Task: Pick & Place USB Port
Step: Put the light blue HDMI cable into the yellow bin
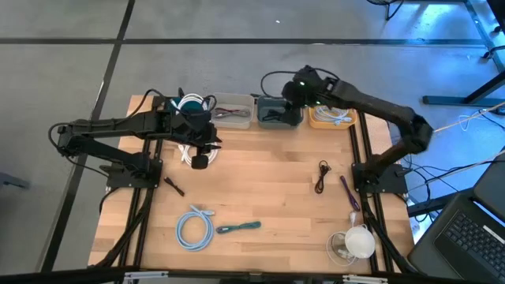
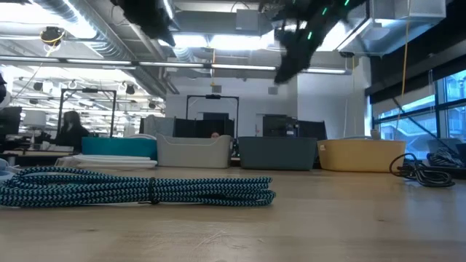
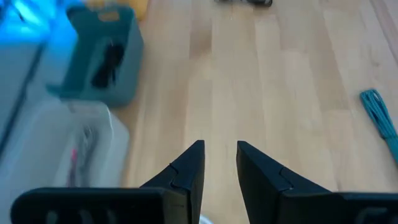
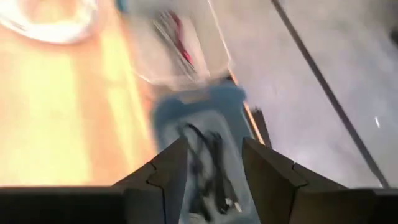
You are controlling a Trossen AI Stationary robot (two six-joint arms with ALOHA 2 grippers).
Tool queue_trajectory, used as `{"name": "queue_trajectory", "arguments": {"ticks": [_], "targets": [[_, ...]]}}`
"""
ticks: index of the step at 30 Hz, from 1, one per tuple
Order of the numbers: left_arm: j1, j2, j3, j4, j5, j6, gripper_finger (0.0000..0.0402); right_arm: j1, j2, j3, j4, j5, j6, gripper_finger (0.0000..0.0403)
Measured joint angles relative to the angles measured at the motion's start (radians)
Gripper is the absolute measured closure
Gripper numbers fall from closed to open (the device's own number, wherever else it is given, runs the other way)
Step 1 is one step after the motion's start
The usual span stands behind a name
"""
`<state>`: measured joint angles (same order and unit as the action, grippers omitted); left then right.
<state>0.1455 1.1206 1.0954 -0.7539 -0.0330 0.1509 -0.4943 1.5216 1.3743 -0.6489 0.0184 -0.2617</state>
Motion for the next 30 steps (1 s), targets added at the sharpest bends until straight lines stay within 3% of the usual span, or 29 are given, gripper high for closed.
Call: {"name": "queue_trajectory", "arguments": {"ticks": [4, 8, 14, 20, 30], "targets": [[-0.010, 0.000, 0.000, -0.133, 0.032, -0.100, 0.0319, 0.094, -0.104, 0.000, -0.052, -0.071, 0.049, 0.0249], [-0.059, 0.000, 0.000, -0.248, 0.133, -0.204, 0.0318, 0.191, -0.172, 0.000, -0.125, -0.082, 0.118, 0.0250], [-0.240, 0.000, -0.043, -0.212, 0.174, -0.384, 0.0320, 0.305, -0.196, 0.000, -0.197, -0.036, 0.207, 0.0250], [-0.437, 0.026, -0.103, -0.138, 0.098, -0.523, 0.0319, 0.381, -0.181, 0.000, -0.230, 0.093, 0.233, 0.0250], [-0.643, 0.154, -0.140, -0.102, -0.076, -0.489, 0.0319, 0.403, -0.180, 0.000, -0.234, 0.095, 0.244, 0.0250]]}}
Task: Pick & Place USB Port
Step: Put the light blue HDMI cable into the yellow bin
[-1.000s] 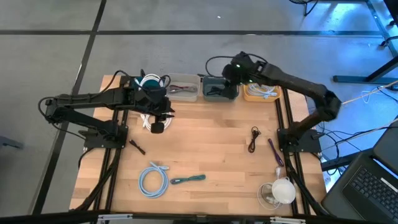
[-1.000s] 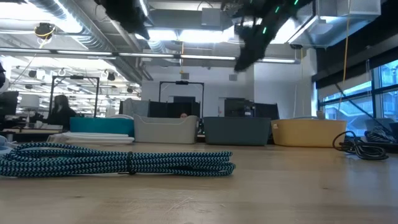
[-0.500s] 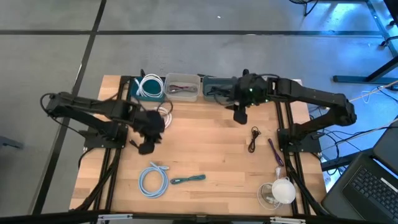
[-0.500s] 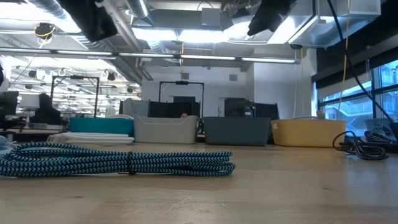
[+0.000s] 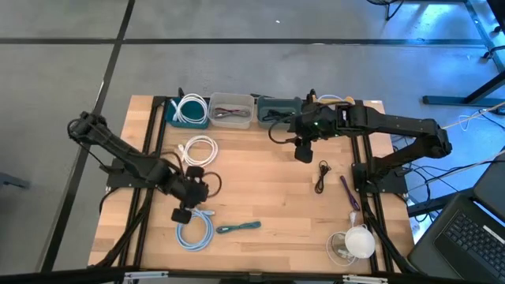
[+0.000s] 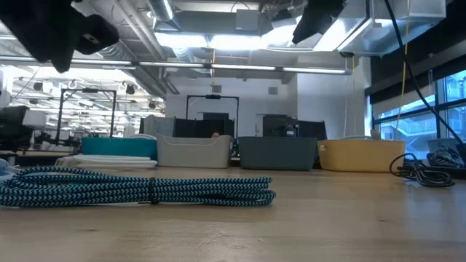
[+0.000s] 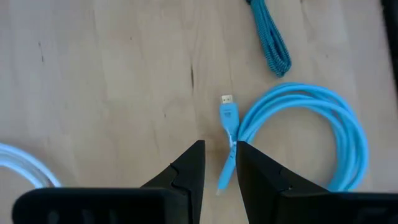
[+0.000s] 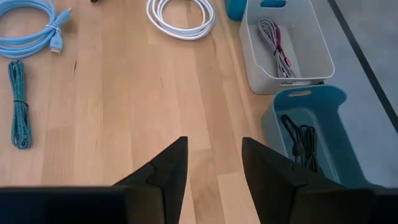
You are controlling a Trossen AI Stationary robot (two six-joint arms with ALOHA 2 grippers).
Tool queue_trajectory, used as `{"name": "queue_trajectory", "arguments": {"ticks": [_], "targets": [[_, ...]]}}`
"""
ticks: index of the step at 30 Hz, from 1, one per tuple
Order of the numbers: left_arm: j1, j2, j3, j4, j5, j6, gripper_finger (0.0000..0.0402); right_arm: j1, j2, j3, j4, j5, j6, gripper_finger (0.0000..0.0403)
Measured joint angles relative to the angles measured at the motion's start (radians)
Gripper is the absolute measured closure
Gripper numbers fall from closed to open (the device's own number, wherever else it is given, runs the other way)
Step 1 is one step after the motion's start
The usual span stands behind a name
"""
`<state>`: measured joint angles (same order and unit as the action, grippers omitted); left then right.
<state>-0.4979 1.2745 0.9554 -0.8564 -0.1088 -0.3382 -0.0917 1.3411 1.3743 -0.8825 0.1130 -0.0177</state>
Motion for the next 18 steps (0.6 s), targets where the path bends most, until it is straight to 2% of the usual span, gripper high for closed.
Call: {"name": "queue_trajectory", "arguments": {"ticks": [6, 12, 18], "targets": [[-0.031, 0.129, 0.000, 0.036, -0.007, 0.034, 0.0320, 0.000, 0.000, 0.000, 0.000, 0.000, 0.000, 0.0250], [-0.031, 0.256, 0.000, 0.005, -0.005, 0.022, 0.0310, 0.000, 0.000, 0.000, 0.000, 0.000, 0.010, 0.0250], [-0.032, 0.329, 0.000, 0.023, 0.078, -0.011, 0.0281, 0.000, 0.000, 0.000, -0.001, 0.000, 0.010, 0.0250]]}}
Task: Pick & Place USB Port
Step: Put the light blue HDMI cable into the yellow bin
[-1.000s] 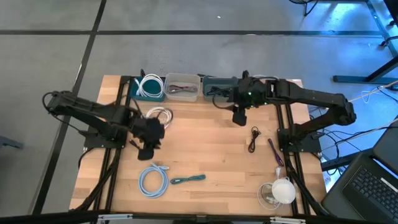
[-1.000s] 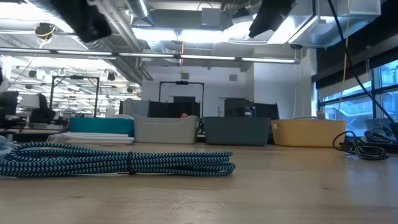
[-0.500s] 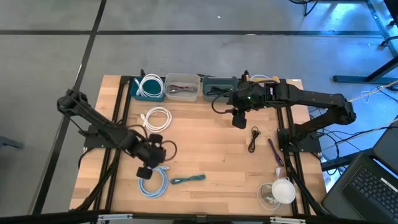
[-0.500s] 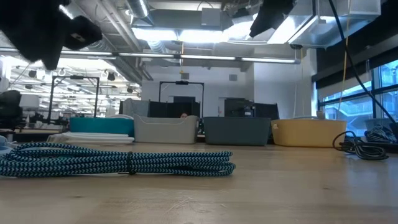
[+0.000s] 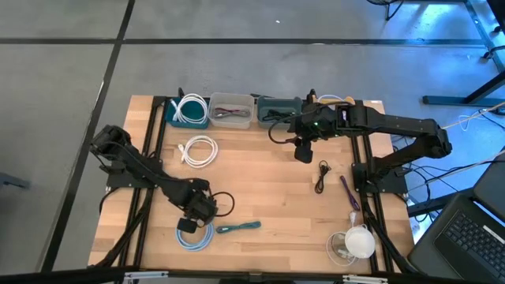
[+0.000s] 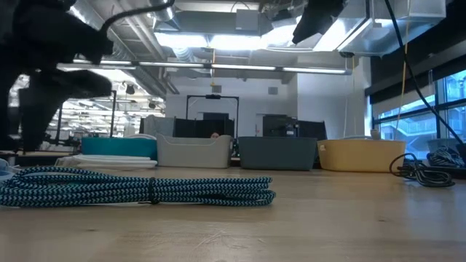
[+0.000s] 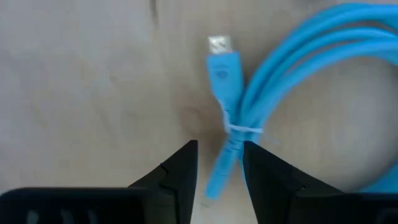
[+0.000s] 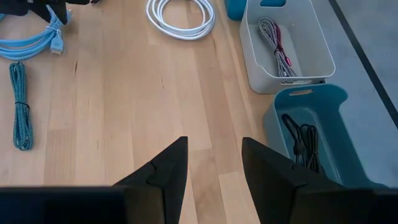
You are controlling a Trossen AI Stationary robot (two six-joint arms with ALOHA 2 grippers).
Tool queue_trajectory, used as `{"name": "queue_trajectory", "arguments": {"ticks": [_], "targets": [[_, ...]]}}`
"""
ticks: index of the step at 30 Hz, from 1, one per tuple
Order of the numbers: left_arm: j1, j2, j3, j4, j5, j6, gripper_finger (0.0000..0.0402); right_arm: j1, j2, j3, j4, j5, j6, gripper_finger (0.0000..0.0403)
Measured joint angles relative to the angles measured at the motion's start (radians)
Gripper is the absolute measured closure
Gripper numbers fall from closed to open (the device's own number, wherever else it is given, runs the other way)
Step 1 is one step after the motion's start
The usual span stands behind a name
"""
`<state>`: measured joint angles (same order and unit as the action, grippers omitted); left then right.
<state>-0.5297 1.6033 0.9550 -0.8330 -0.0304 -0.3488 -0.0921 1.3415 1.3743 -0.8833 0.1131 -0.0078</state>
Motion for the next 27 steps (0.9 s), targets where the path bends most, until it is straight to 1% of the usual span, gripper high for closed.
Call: {"name": "queue_trajectory", "arguments": {"ticks": [2, 5, 11, 15, 24, 27], "targets": [[0.000, 0.005, 0.000, -0.001, 0.051, -0.022, 0.0272, 0.000, 0.000, 0.000, 0.000, 0.000, 0.000, 0.0250], [0.000, -0.002, 0.000, -0.001, 0.086, -0.046, 0.0261, -0.001, 0.000, 0.000, 0.000, 0.000, 0.000, 0.0250], [-0.002, -0.010, 0.000, 0.042, 0.064, -0.041, 0.0249, -0.001, 0.000, 0.000, 0.002, 0.000, 0.000, 0.0250], [-0.005, 0.007, 0.000, 0.069, 0.051, -0.034, 0.0250, -0.001, 0.000, 0.000, 0.002, 0.000, 0.000, 0.0250], [-0.005, 0.097, 0.000, 0.075, 0.055, -0.030, 0.0250, -0.001, 0.000, 0.000, 0.000, 0.000, 0.000, 0.0250], [-0.005, 0.125, 0.002, 0.074, 0.053, -0.004, 0.0255, -0.001, 0.000, 0.000, 0.000, 0.000, 0.000, 0.0250]]}}
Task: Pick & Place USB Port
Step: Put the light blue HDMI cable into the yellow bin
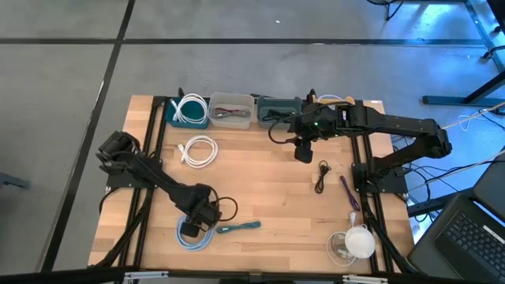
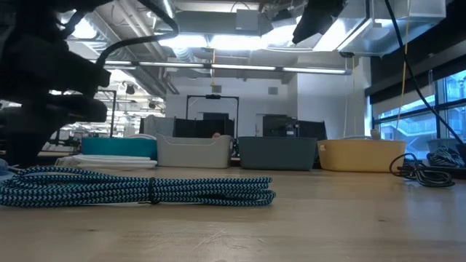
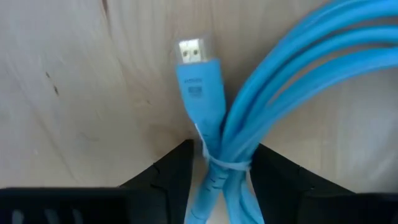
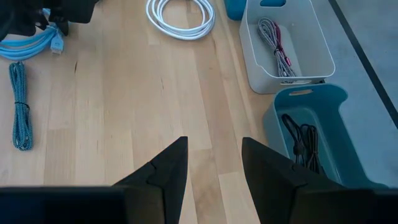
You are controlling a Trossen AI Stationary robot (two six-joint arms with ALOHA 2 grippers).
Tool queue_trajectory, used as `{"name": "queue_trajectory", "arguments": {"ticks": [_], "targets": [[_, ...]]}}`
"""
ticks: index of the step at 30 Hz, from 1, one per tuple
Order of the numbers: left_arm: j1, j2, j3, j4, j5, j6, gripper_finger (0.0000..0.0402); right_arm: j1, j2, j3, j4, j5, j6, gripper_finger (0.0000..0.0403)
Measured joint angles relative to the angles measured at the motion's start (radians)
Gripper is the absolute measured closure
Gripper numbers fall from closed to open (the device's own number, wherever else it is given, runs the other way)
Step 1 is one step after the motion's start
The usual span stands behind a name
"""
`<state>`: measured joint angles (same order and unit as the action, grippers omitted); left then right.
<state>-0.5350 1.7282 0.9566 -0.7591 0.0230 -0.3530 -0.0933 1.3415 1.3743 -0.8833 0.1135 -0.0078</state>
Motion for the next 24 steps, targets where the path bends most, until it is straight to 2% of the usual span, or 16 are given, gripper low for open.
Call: {"name": "queue_trajectory", "arguments": {"ticks": [3, 7, 14, 18, 24], "targets": [[-0.002, 0.010, 0.002, -0.006, -0.005, 0.060, 0.0284, 0.000, 0.000, 0.000, 0.000, 0.000, 0.000, 0.0250], [0.002, 0.001, 0.000, -0.011, -0.011, 0.116, 0.0348, 0.000, 0.000, 0.000, 0.000, 0.002, 0.000, 0.0250], [0.031, -0.036, -0.003, -0.016, -0.030, 0.118, 0.0352, 0.000, 0.000, 0.000, 0.001, 0.002, 0.000, 0.0249], [0.062, -0.053, -0.003, -0.005, -0.150, 0.131, 0.0352, 0.000, 0.000, 0.000, 0.001, 0.002, 0.000, 0.0249], [0.142, -0.078, -0.003, 0.103, -0.419, 0.249, 0.0352, 0.000, 0.000, 0.000, 0.001, 0.002, 0.000, 0.0249]]}}
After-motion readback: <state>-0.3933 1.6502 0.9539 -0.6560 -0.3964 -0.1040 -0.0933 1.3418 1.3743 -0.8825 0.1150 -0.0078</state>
